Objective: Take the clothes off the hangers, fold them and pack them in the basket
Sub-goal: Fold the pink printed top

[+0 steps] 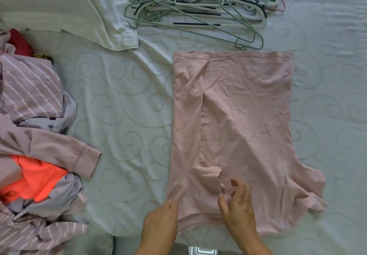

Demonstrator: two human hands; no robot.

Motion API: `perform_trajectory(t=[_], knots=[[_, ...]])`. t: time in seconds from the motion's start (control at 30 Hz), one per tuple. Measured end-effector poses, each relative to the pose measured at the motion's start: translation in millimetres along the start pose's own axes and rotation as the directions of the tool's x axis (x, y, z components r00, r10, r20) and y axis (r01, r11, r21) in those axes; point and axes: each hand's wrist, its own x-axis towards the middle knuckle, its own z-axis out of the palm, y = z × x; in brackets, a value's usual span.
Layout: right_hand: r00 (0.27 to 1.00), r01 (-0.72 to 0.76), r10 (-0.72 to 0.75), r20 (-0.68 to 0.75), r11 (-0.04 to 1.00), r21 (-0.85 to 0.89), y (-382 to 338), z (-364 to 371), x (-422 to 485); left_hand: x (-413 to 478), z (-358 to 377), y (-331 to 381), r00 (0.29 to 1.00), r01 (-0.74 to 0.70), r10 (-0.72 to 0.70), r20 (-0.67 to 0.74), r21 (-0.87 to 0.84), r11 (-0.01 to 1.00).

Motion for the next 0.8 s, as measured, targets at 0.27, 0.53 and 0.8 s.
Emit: perform_trajectory(t=[0.27, 0.53, 0.8], knots=[[0.989, -0.045, 0.045, 0.143, 0.999, 0.002, 20, 13, -5, 105, -27, 38, 0.946, -0.323, 0.289, -0.145, -0.365, 0.873], [0.984, 0.033, -0.036, 0.176, 0.999, 0.024, 49, 15, -20, 175, -64, 70, 0.812, -0.454, 0.351, 0.466, 0.126, 0.882], [0.99, 0.062, -0.059, 0.125, 0.998, -0.02, 60, 13, -32, 154, -59, 52, 0.935, -0.279, 0.31, 0.173, -0.179, 0.943]])
